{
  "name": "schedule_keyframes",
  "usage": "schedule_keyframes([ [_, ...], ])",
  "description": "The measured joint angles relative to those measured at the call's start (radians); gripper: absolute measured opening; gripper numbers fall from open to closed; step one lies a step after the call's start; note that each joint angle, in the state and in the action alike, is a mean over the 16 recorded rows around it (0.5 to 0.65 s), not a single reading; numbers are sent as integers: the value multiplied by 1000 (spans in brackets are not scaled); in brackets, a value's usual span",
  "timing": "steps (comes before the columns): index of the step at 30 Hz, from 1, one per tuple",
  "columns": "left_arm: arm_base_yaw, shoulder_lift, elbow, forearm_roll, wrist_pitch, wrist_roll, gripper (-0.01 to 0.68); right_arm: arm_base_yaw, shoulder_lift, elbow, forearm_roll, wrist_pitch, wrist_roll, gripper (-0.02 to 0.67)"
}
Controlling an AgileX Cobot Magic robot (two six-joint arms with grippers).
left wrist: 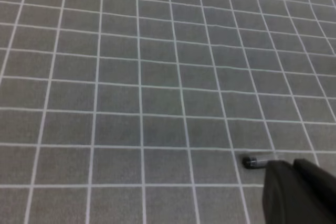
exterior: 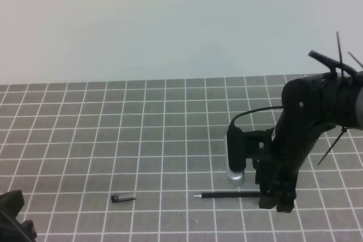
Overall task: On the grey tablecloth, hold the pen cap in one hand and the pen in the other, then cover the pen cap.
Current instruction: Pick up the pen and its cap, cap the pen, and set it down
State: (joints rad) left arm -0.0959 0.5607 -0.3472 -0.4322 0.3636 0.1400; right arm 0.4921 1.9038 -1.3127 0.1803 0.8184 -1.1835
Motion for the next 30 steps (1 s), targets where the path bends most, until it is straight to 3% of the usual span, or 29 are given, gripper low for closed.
schedule_keyframes([
  [22, 0, 5, 0, -16, -2, 16, 0, 5, 79, -29, -36, -28, 6, 302],
  [30, 0, 5, 0, -20, -2, 16, 0, 4, 82, -30, -36, -28, 6, 162],
])
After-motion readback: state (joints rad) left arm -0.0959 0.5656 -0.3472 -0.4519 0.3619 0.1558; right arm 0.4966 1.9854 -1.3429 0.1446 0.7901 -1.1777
